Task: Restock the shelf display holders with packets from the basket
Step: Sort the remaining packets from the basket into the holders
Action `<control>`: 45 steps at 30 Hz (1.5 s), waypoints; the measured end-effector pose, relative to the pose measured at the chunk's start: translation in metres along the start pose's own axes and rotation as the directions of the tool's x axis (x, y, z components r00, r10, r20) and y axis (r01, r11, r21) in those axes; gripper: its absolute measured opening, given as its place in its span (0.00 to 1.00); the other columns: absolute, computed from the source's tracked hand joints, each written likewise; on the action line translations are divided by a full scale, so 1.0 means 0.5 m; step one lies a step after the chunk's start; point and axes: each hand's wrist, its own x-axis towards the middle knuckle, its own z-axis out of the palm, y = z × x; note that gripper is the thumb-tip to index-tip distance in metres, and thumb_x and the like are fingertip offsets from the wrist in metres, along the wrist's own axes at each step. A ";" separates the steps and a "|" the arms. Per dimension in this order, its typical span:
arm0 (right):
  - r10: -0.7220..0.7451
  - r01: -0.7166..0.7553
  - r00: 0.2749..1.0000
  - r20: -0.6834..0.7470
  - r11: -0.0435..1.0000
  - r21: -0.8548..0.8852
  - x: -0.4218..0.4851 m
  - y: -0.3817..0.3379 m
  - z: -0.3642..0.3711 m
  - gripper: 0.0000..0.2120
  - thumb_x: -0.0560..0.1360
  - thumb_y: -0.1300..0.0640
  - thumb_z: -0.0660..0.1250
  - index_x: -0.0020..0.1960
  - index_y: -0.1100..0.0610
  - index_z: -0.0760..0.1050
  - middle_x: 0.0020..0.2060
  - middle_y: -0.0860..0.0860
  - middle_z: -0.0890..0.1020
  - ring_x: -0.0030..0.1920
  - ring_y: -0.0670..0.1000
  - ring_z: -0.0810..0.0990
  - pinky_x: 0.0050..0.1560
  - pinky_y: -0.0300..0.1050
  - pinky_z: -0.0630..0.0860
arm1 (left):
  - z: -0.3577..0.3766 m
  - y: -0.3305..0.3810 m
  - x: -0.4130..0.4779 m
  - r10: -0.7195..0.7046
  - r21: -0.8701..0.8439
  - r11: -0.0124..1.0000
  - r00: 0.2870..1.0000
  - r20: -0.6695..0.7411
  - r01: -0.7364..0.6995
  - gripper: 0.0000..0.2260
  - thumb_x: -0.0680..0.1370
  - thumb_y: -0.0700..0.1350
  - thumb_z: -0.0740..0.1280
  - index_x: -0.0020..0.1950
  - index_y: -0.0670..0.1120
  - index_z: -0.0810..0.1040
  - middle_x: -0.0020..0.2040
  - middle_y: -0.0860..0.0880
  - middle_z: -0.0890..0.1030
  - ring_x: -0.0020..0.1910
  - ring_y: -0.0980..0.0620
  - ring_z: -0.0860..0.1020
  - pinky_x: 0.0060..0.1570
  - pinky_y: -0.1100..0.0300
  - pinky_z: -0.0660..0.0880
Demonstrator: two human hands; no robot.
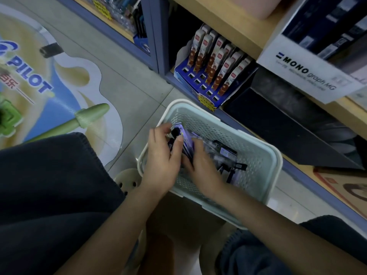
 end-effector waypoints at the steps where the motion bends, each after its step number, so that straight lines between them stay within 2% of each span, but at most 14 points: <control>1: -0.021 0.022 1.000 -0.017 0.999 0.040 -0.011 -0.018 -0.001 0.14 0.79 0.55 0.60 0.61 0.59 0.62 0.48 0.56 0.77 0.48 0.59 0.78 0.44 0.53 0.73 | 0.004 0.009 -0.001 -0.028 -0.063 0.998 0.999 0.038 0.030 0.20 0.77 0.54 0.58 0.64 0.45 0.68 0.56 0.50 0.72 0.56 0.54 0.73 0.56 0.60 0.71; 5: -0.090 0.106 0.987 -0.131 0.987 0.120 -0.036 -0.063 0.002 0.24 0.76 0.61 0.64 0.70 0.61 0.60 0.60 0.57 0.74 0.60 0.53 0.74 0.57 0.45 0.73 | 0.005 0.050 -0.001 -0.077 -0.289 0.952 0.992 0.104 0.104 0.04 0.80 0.46 0.60 0.53 0.54 0.72 0.46 0.52 0.79 0.45 0.62 0.78 0.47 0.69 0.74; 8: -0.245 0.254 0.960 -0.133 0.966 0.058 -0.035 -0.064 -0.006 0.33 0.73 0.58 0.66 0.74 0.59 0.56 0.64 0.54 0.67 0.63 0.47 0.69 0.62 0.38 0.69 | -0.003 0.056 0.011 -0.129 -0.320 0.939 0.992 0.008 0.125 0.06 0.81 0.44 0.59 0.50 0.47 0.75 0.41 0.49 0.79 0.40 0.58 0.78 0.42 0.63 0.75; 12: -0.398 0.392 0.917 -0.025 0.912 -0.117 -0.006 -0.003 -0.015 0.33 0.76 0.54 0.65 0.76 0.52 0.52 0.62 0.51 0.66 0.61 0.46 0.68 0.58 0.29 0.64 | -0.020 0.041 0.037 -0.119 -0.257 0.963 0.985 -0.124 0.083 0.05 0.80 0.40 0.58 0.49 0.39 0.71 0.34 0.50 0.74 0.31 0.60 0.72 0.33 0.69 0.69; 14: -0.299 0.295 0.953 -0.038 0.951 -0.087 0.018 0.043 -0.005 0.28 0.78 0.58 0.64 0.74 0.53 0.58 0.63 0.53 0.69 0.61 0.48 0.70 0.57 0.33 0.69 | -0.036 0.033 0.047 -0.126 -0.278 0.958 0.977 -0.174 0.074 0.03 0.81 0.38 0.56 0.50 0.41 0.68 0.36 0.47 0.74 0.32 0.58 0.73 0.34 0.70 0.71; 17: -0.024 0.021 0.999 -0.036 0.998 -0.060 0.051 0.118 0.023 0.22 0.79 0.59 0.62 0.71 0.59 0.63 0.64 0.56 0.71 0.63 0.52 0.71 0.63 0.50 0.70 | -0.060 0.006 0.061 -0.130 -0.192 0.977 0.966 -0.224 0.087 0.03 0.81 0.39 0.56 0.49 0.45 0.67 0.37 0.49 0.74 0.30 0.61 0.73 0.34 0.69 0.72; 19: 0.109 -0.100 0.990 0.087 0.991 -0.092 0.068 0.153 0.042 0.24 0.79 0.60 0.61 0.72 0.61 0.59 0.67 0.58 0.69 0.67 0.55 0.69 0.66 0.50 0.68 | -0.072 -0.017 0.067 -0.145 -0.103 0.987 0.970 -0.196 0.127 0.01 0.81 0.40 0.57 0.50 0.45 0.67 0.37 0.52 0.74 0.30 0.62 0.73 0.32 0.71 0.71; 22: 0.141 -0.097 0.972 0.187 0.969 -0.227 0.089 0.176 0.072 0.28 0.78 0.60 0.64 0.73 0.62 0.56 0.70 0.59 0.65 0.70 0.56 0.64 0.67 0.43 0.59 | -0.077 -0.042 0.066 -0.157 -0.004 0.988 0.979 -0.131 0.157 0.01 0.81 0.41 0.58 0.51 0.45 0.68 0.37 0.53 0.74 0.33 0.59 0.74 0.31 0.74 0.68; 28: 0.305 -0.292 0.951 0.053 0.941 -0.171 0.117 0.189 0.098 0.32 0.72 0.57 0.72 0.70 0.63 0.60 0.66 0.60 0.65 0.67 0.59 0.64 0.64 0.46 0.62 | -0.071 -0.054 0.064 -0.164 0.027 0.986 0.980 -0.111 0.167 0.01 0.81 0.41 0.58 0.51 0.45 0.68 0.37 0.55 0.74 0.32 0.67 0.74 0.31 0.75 0.67; 34: 0.344 -0.344 0.927 0.152 0.939 -0.027 0.128 0.193 0.115 0.23 0.71 0.51 0.73 0.59 0.62 0.71 0.54 0.56 0.77 0.53 0.53 0.76 0.46 0.41 0.69 | -0.061 -0.055 0.063 -0.180 0.001 0.984 0.979 -0.099 0.181 0.01 0.81 0.41 0.58 0.51 0.44 0.67 0.35 0.55 0.70 0.30 0.67 0.71 0.31 0.74 0.66; 38: 0.320 -0.286 0.924 0.209 0.942 -0.178 0.145 0.184 0.126 0.17 0.71 0.46 0.71 0.43 0.61 0.77 0.45 0.61 0.80 0.46 0.56 0.77 0.38 0.41 0.62 | -0.058 -0.056 0.060 -0.180 0.010 0.983 0.980 -0.082 0.182 0.02 0.81 0.42 0.57 0.50 0.44 0.67 0.34 0.55 0.67 0.29 0.65 0.69 0.30 0.73 0.65; 40: 0.320 -0.256 0.915 0.247 0.932 -0.256 0.152 0.175 0.128 0.17 0.70 0.45 0.72 0.34 0.56 0.70 0.46 0.63 0.79 0.49 0.58 0.77 0.40 0.41 0.61 | -0.058 -0.056 0.058 -0.173 0.010 0.985 0.982 -0.080 0.174 0.02 0.81 0.41 0.58 0.49 0.44 0.67 0.33 0.55 0.67 0.28 0.64 0.68 0.31 0.72 0.65; 42: 0.321 -0.232 0.899 0.296 0.926 -0.299 0.155 0.164 0.125 0.19 0.70 0.44 0.71 0.34 0.55 0.67 0.49 0.62 0.78 0.53 0.59 0.76 0.43 0.41 0.62 | -0.057 -0.055 0.058 -0.175 0.011 0.984 0.981 -0.083 0.176 0.02 0.81 0.41 0.58 0.49 0.44 0.67 0.33 0.55 0.67 0.28 0.64 0.68 0.31 0.72 0.65; 45: 0.314 -0.207 0.853 0.416 0.936 -0.283 0.148 0.147 0.116 0.13 0.74 0.48 0.69 0.41 0.57 0.73 0.53 0.61 0.77 0.54 0.56 0.76 0.44 0.41 0.64 | -0.056 -0.052 0.059 -0.181 0.009 0.983 0.980 -0.083 0.182 0.02 0.81 0.41 0.57 0.50 0.44 0.67 0.34 0.55 0.68 0.29 0.66 0.69 0.31 0.73 0.65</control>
